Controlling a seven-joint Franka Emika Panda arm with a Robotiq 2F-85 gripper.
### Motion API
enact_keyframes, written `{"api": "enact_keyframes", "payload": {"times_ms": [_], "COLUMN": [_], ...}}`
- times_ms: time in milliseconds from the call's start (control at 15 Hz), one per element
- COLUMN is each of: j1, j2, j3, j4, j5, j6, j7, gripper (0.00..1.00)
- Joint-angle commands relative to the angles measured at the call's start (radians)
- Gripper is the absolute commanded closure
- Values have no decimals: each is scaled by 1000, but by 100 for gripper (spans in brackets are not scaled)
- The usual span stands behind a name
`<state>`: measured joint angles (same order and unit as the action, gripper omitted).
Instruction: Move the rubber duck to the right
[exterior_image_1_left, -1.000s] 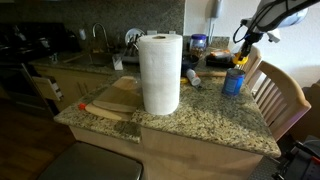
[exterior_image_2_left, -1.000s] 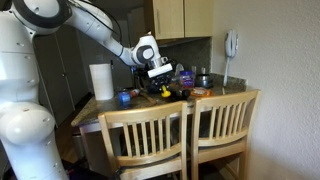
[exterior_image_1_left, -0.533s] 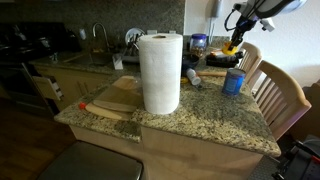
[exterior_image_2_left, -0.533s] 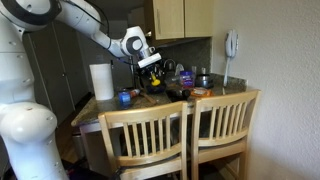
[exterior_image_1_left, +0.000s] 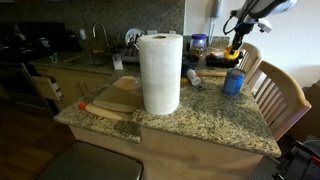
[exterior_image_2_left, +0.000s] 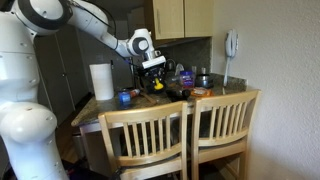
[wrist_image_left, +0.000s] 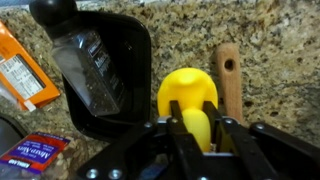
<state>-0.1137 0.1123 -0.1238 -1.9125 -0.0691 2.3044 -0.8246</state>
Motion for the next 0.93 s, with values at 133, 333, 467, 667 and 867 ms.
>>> {"api": "enact_keyframes", "payload": {"times_ms": [133,333,467,667,867], "j1": [-52,-72,-82,-91,-102], "j2": [168,213,231,249,257], "j3": [4,8,8,12,24], "j4": [151,197,224,256,288], "j5": [7,0,-5,-3,21], "j6": [-90,-100,-118,-150,-226], "j7": [14,12,12,9,-23], "gripper": [93,93,93,93,93]}}
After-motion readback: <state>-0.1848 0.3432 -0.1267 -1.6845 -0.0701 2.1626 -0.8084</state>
